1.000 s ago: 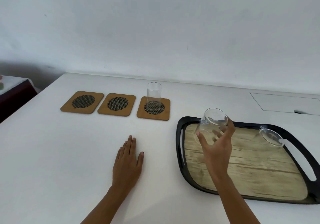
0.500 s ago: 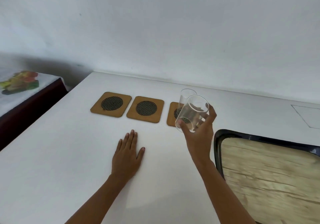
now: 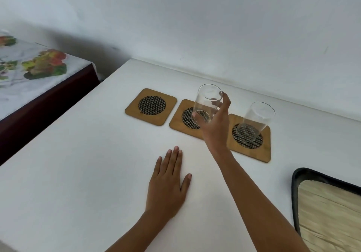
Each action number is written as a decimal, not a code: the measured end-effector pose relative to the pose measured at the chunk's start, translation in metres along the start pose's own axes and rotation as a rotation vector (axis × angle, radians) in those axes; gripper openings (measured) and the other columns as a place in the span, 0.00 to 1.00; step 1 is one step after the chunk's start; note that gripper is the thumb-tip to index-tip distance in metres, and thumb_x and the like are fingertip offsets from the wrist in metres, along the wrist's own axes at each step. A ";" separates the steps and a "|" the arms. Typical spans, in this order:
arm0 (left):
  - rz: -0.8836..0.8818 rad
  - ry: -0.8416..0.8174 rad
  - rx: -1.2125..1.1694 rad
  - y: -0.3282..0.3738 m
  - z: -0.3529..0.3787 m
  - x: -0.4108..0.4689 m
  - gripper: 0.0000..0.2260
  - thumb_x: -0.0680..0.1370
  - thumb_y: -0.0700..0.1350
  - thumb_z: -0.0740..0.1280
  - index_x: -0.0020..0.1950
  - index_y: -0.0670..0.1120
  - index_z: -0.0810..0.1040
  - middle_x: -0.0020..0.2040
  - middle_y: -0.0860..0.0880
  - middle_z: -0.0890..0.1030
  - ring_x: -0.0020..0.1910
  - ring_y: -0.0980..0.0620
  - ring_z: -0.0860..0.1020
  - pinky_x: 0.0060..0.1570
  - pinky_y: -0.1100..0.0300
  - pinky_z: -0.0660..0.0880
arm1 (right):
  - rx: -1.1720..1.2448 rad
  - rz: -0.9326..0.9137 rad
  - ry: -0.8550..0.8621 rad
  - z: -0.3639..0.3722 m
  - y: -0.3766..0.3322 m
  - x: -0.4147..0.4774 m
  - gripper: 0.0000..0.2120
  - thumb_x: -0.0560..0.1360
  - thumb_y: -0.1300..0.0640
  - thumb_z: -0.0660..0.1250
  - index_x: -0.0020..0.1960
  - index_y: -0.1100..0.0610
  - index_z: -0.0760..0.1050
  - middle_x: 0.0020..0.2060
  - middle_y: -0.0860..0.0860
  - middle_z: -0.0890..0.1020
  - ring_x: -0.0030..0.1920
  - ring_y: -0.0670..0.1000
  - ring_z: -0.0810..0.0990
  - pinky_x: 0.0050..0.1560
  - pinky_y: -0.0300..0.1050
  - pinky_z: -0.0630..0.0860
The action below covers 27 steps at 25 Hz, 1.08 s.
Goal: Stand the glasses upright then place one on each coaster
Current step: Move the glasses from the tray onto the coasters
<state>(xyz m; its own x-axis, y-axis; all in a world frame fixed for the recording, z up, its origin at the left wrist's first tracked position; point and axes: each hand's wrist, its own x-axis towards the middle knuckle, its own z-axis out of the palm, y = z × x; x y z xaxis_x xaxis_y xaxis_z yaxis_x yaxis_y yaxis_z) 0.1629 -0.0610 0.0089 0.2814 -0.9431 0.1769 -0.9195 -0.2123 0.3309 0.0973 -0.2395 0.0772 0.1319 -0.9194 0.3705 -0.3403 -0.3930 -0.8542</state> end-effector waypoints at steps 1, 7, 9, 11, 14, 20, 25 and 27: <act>-0.005 -0.007 -0.001 0.000 0.000 0.001 0.28 0.80 0.58 0.46 0.78 0.47 0.48 0.78 0.50 0.50 0.76 0.54 0.45 0.72 0.52 0.48 | -0.019 0.004 -0.018 0.008 0.004 0.005 0.45 0.67 0.50 0.78 0.74 0.48 0.54 0.63 0.52 0.75 0.59 0.53 0.78 0.53 0.50 0.78; -0.029 -0.029 -0.010 -0.001 0.003 0.002 0.28 0.81 0.59 0.46 0.78 0.48 0.47 0.78 0.51 0.49 0.76 0.54 0.44 0.71 0.52 0.47 | -0.095 0.036 -0.027 0.035 0.023 0.020 0.44 0.67 0.48 0.78 0.73 0.45 0.53 0.63 0.50 0.75 0.62 0.55 0.75 0.55 0.53 0.77; -0.035 -0.030 -0.014 -0.001 0.005 0.002 0.28 0.81 0.59 0.46 0.78 0.48 0.47 0.78 0.51 0.49 0.76 0.54 0.45 0.71 0.52 0.46 | -0.101 0.046 -0.032 0.038 0.027 0.021 0.44 0.67 0.48 0.78 0.73 0.45 0.53 0.63 0.50 0.75 0.62 0.55 0.75 0.55 0.51 0.76; -0.044 -0.029 -0.022 -0.001 0.005 0.002 0.28 0.81 0.59 0.47 0.78 0.48 0.49 0.78 0.51 0.50 0.76 0.54 0.46 0.71 0.52 0.47 | -0.104 0.043 -0.036 0.039 0.029 0.021 0.44 0.67 0.47 0.78 0.73 0.45 0.53 0.64 0.50 0.75 0.62 0.55 0.75 0.54 0.49 0.75; -0.044 -0.024 -0.029 -0.001 0.005 0.002 0.28 0.80 0.60 0.45 0.78 0.48 0.50 0.78 0.50 0.52 0.76 0.53 0.48 0.70 0.51 0.48 | -0.102 0.034 -0.030 0.040 0.028 0.021 0.44 0.67 0.47 0.78 0.73 0.47 0.53 0.64 0.51 0.75 0.62 0.54 0.76 0.54 0.47 0.74; -0.037 -0.016 -0.024 -0.002 0.006 0.002 0.28 0.81 0.59 0.47 0.77 0.47 0.51 0.78 0.50 0.53 0.76 0.52 0.49 0.71 0.52 0.48 | -0.144 0.013 -0.039 0.041 0.031 0.019 0.44 0.68 0.45 0.76 0.74 0.47 0.52 0.68 0.50 0.72 0.65 0.53 0.74 0.54 0.50 0.76; -0.029 -0.008 -0.019 -0.003 0.007 0.003 0.28 0.81 0.59 0.47 0.77 0.47 0.51 0.78 0.50 0.53 0.76 0.53 0.49 0.71 0.51 0.48 | -0.211 0.052 -0.113 0.040 0.039 0.014 0.47 0.69 0.47 0.76 0.77 0.56 0.52 0.70 0.56 0.68 0.68 0.55 0.71 0.56 0.48 0.72; -0.023 -0.001 -0.016 -0.003 0.008 0.002 0.28 0.81 0.59 0.47 0.77 0.47 0.51 0.78 0.49 0.53 0.76 0.53 0.48 0.71 0.52 0.48 | -0.194 0.058 -0.129 0.035 0.038 0.009 0.49 0.69 0.46 0.76 0.78 0.59 0.50 0.71 0.59 0.66 0.70 0.57 0.69 0.61 0.50 0.72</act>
<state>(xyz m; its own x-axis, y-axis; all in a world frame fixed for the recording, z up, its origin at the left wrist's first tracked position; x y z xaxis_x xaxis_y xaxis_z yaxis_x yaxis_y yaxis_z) 0.1638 -0.0647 0.0006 0.3022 -0.9384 0.1676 -0.9082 -0.2301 0.3496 0.1178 -0.2636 0.0356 0.2206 -0.9393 0.2627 -0.5214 -0.3412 -0.7821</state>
